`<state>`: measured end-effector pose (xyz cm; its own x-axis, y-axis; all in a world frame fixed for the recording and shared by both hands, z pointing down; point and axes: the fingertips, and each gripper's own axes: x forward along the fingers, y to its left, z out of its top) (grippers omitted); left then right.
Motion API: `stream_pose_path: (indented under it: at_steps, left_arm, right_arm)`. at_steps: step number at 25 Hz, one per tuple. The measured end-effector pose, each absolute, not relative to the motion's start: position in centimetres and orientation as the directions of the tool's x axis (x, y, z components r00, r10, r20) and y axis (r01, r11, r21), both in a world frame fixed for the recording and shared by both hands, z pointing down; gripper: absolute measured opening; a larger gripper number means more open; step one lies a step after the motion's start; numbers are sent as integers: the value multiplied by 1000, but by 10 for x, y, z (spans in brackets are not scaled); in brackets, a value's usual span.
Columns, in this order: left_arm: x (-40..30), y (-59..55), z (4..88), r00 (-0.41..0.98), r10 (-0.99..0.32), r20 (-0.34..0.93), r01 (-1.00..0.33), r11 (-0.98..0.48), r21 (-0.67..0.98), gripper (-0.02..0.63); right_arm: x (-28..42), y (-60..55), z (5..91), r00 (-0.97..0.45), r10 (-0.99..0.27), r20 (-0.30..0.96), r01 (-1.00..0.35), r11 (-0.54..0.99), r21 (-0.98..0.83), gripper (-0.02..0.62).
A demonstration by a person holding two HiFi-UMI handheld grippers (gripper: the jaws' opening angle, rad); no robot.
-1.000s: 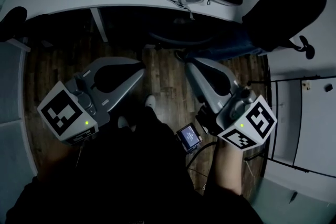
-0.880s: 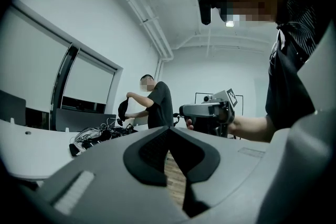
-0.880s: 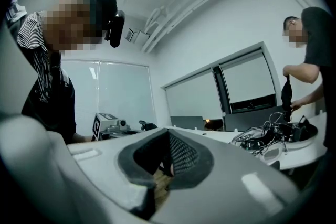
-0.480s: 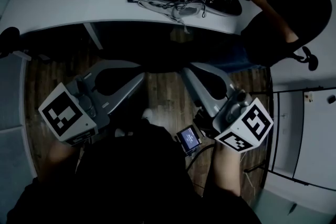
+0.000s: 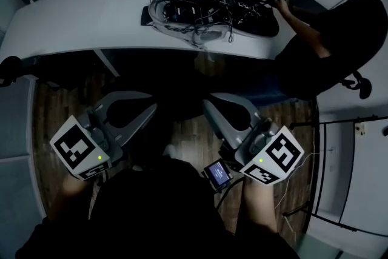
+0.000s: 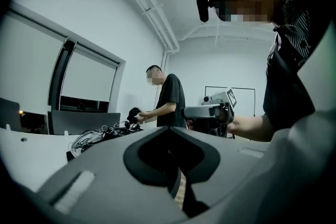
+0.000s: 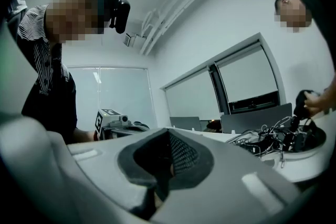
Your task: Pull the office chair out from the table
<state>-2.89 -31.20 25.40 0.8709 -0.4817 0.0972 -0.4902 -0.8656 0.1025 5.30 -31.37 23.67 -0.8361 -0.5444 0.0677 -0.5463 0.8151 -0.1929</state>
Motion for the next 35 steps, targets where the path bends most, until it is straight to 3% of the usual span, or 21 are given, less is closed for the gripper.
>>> stream_pose_path:
  at_steps: [21,35]
  left_arm:
    - [-3,-364,282,880,-455,136,-470,-876,105,5]
    - [-15,-372,284,949,-253,186,-272,-959,82,5]
  right_arm:
    - [88,-377,253,-842,-534,76,-537,821,-194,2]
    - [67,-394,245,-812,-562,157,-580,805,-121,2]
